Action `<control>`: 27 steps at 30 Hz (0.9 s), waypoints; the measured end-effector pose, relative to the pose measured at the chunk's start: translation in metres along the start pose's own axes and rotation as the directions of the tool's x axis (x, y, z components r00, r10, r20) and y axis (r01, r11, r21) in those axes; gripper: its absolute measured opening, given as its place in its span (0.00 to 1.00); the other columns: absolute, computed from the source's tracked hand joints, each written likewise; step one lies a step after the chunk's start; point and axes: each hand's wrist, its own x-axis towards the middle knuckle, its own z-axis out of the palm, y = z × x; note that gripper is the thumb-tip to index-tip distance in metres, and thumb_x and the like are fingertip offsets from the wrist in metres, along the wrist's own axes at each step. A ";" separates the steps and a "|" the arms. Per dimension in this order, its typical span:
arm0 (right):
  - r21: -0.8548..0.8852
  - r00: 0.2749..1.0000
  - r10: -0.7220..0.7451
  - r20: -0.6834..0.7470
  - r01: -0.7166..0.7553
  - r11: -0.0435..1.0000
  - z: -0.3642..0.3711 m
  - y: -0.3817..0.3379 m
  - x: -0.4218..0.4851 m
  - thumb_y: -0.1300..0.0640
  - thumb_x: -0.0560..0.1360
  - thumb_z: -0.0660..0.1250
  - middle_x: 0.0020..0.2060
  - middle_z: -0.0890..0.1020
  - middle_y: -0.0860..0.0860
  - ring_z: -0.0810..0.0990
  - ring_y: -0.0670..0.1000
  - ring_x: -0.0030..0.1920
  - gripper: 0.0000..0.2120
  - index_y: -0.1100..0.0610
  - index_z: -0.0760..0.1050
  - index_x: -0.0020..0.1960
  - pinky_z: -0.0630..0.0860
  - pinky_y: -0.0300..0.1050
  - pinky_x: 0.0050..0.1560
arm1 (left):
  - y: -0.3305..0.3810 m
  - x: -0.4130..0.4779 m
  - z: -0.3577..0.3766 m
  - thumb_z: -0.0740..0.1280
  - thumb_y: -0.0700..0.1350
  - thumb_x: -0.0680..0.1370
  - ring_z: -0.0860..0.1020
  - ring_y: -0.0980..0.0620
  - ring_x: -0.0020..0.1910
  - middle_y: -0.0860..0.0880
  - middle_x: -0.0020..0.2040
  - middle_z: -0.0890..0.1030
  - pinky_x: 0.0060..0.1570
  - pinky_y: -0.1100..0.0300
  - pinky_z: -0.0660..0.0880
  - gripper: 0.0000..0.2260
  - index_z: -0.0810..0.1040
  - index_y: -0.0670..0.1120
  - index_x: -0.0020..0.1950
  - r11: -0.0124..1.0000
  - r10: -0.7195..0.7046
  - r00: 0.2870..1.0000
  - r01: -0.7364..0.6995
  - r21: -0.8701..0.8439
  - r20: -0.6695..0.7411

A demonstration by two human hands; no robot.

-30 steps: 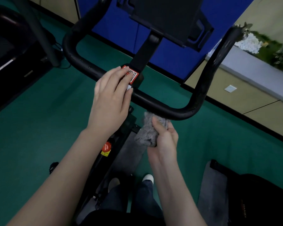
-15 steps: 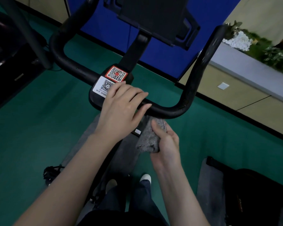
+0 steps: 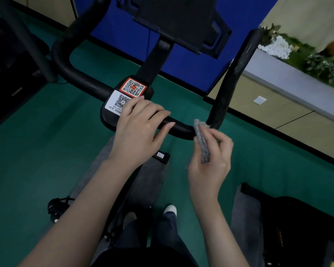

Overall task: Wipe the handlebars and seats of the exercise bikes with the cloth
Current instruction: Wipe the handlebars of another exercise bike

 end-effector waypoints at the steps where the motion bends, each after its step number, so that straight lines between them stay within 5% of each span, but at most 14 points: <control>1: -0.030 0.999 -0.046 0.018 0.047 0.998 -0.002 0.002 0.001 0.73 0.72 0.67 0.52 0.74 0.52 0.76 0.54 0.53 0.15 0.65 0.78 0.58 0.72 0.37 0.57 | 0.000 0.000 0.000 0.65 0.51 0.79 0.78 0.48 0.50 0.50 0.48 0.82 0.67 0.55 0.62 0.11 0.82 0.45 0.53 1.000 -0.001 1.000 0.001 -0.001 0.002; 7: -0.088 0.999 0.019 -0.027 -0.021 0.996 -0.006 0.007 0.020 0.72 0.72 0.67 0.48 0.74 0.57 0.77 0.58 0.50 0.12 0.66 0.80 0.55 0.70 0.29 0.54 | 0.000 0.000 0.000 0.65 0.51 0.79 0.78 0.49 0.51 0.51 0.48 0.82 0.67 0.55 0.62 0.12 0.82 0.45 0.53 1.000 -0.008 1.000 0.008 -0.009 0.007; 11: -0.070 0.981 -0.132 0.145 0.143 0.987 0.001 -0.006 0.012 0.70 0.72 0.68 0.46 0.76 0.56 0.72 0.50 0.49 0.12 0.64 0.80 0.54 0.67 0.28 0.53 | 0.000 0.000 0.000 0.65 0.51 0.79 0.78 0.48 0.51 0.50 0.48 0.82 0.66 0.55 0.62 0.11 0.82 0.45 0.53 1.000 -0.004 1.000 0.004 -0.003 0.012; 16: -0.142 0.991 -0.054 0.126 0.072 0.987 -0.004 -0.003 0.032 0.69 0.73 0.68 0.45 0.76 0.58 0.71 0.50 0.47 0.09 0.63 0.81 0.52 0.63 0.23 0.51 | 0.000 -0.001 -0.001 0.65 0.50 0.79 0.78 0.48 0.51 0.50 0.48 0.82 0.66 0.55 0.63 0.11 0.82 0.44 0.53 1.000 -0.006 1.000 0.006 -0.014 0.012; 27: -0.183 0.882 -0.151 0.446 0.255 0.949 -0.010 -0.011 0.050 0.68 0.74 0.67 0.43 0.77 0.55 0.70 0.51 0.45 0.08 0.62 0.82 0.51 0.61 0.28 0.45 | 0.002 0.001 -0.002 0.62 0.45 0.80 0.78 0.48 0.51 0.51 0.48 0.82 0.66 0.56 0.61 0.10 0.82 0.45 0.51 0.999 -0.036 0.999 0.036 -0.024 0.028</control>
